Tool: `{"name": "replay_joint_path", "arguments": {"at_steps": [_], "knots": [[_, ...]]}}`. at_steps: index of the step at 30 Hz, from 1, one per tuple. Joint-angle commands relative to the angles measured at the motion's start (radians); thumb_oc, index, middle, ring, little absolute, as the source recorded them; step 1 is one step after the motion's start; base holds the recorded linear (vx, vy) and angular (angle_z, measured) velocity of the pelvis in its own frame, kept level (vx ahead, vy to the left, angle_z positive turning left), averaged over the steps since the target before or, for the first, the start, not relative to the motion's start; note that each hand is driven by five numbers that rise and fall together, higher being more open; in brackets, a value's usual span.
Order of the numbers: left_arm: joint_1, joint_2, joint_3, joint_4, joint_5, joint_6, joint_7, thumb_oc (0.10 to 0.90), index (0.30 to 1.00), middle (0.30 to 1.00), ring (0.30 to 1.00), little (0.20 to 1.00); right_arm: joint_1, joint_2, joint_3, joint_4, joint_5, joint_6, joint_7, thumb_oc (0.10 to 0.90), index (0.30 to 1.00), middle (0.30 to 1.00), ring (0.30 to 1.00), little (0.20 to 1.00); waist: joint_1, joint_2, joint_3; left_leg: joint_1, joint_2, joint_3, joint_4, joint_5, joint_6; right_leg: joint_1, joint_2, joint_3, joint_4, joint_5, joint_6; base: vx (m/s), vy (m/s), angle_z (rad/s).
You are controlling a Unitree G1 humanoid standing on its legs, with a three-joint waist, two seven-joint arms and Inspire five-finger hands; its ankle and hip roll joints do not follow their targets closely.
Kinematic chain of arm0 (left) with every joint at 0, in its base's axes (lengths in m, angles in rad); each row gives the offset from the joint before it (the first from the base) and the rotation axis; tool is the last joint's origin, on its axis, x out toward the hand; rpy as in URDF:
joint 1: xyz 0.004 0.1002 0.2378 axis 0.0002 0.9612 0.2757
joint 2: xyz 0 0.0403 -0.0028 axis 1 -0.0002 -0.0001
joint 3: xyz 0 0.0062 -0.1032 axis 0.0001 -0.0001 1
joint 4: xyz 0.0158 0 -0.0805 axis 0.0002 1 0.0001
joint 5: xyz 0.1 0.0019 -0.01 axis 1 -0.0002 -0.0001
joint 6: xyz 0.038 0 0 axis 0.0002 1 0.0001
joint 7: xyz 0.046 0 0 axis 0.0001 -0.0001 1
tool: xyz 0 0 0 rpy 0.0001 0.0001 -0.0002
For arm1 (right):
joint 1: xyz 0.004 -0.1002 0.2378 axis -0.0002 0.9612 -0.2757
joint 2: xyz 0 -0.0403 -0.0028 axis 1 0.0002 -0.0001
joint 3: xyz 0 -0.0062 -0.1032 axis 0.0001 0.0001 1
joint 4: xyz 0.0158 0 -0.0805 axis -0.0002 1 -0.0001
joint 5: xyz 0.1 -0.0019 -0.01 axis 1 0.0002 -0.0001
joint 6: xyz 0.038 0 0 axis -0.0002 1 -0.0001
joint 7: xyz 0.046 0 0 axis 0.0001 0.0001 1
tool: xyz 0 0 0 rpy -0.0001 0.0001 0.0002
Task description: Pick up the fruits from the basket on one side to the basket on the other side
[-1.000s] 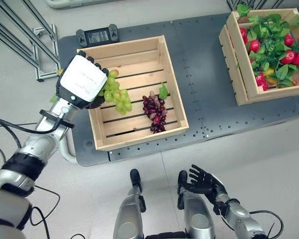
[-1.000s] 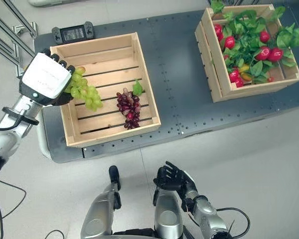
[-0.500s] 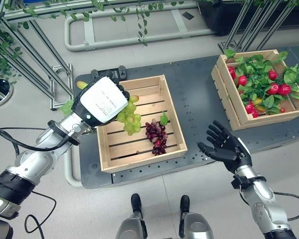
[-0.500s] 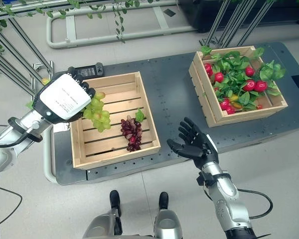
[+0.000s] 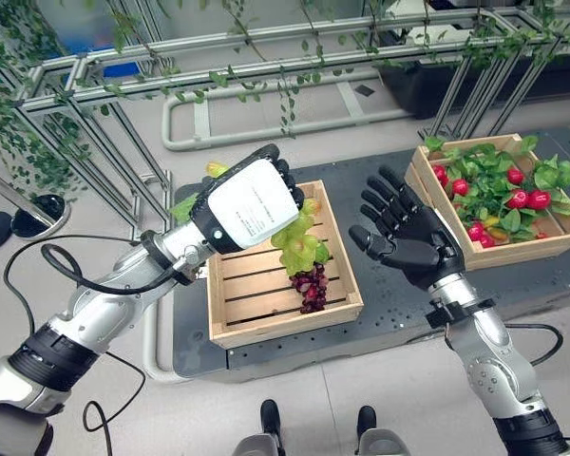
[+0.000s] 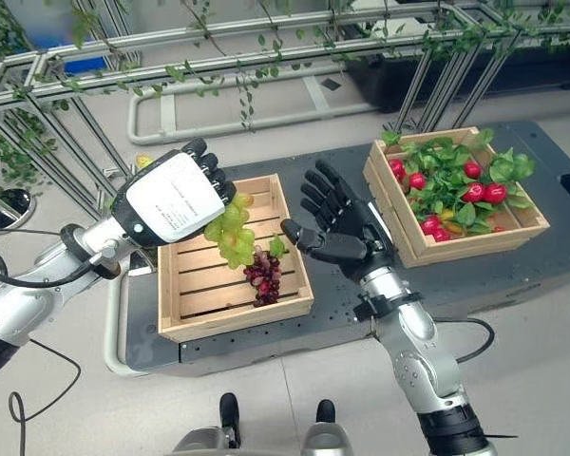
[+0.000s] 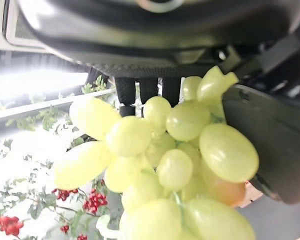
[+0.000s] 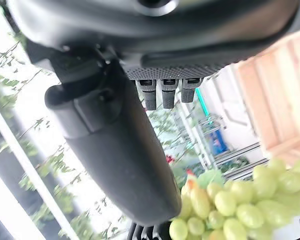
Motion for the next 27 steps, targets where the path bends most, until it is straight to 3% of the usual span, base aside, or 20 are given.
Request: {"name": "replay_joint_path", "arguments": {"at_steps": [1,8,16,27], "knots": [[-0.224,-0.05,-0.002,-0.013,-0.038,0.036,0.013,0.4,0.3,0.3,0.3,0.3,-0.13,-0.05,0.046,-0.084,0.08,-0.054,0.021,0.8,0.9,0.9,0.9,0.9,0.02,0.006,-0.161,0.094,-0.041,0.022,0.002,-0.186,-0.015,-0.002,0.018,-0.024,0.009,-0.027,-0.013,0.03,-0.022,0.02],[-0.289,-0.066,-0.043,-0.049,-0.022,0.022,-0.038,0.4,0.3,0.3,0.3,0.3,-0.222,-0.047,0.122,-0.079,0.142,0.01,0.012,0.8,0.9,0.9,0.9,0.9,0.03,0.004,-0.179,0.107,-0.038,0.023,0.002,-0.191,-0.019,0.013,0.019,-0.03,0.006,-0.03,-0.014,0.04,-0.016,0.01],[-0.31,-0.036,-0.03,-0.065,-0.062,0.012,-0.063,0.4,0.3,0.3,0.3,0.3,-0.257,-0.07,0.12,-0.076,0.219,0.065,0.014,0.8,0.9,0.9,0.9,0.9,0.034,0.001,-0.197,0.112,-0.038,0.021,0.002,-0.193,-0.019,0.019,0.02,-0.032,0.006,-0.033,-0.014,0.04,-0.009,0.0],[-0.272,-0.04,-0.001,-0.094,-0.053,0.016,-0.061,0.4,0.3,0.3,0.3,0.3,-0.231,-0.091,0.154,-0.057,0.198,0.154,0.088,0.8,0.9,0.9,0.9,0.9,0.035,-0.006,-0.208,0.119,-0.038,0.022,0.002,-0.192,-0.016,0.026,0.023,-0.028,0.006,-0.034,-0.016,0.0,0.0,0.0]]}}
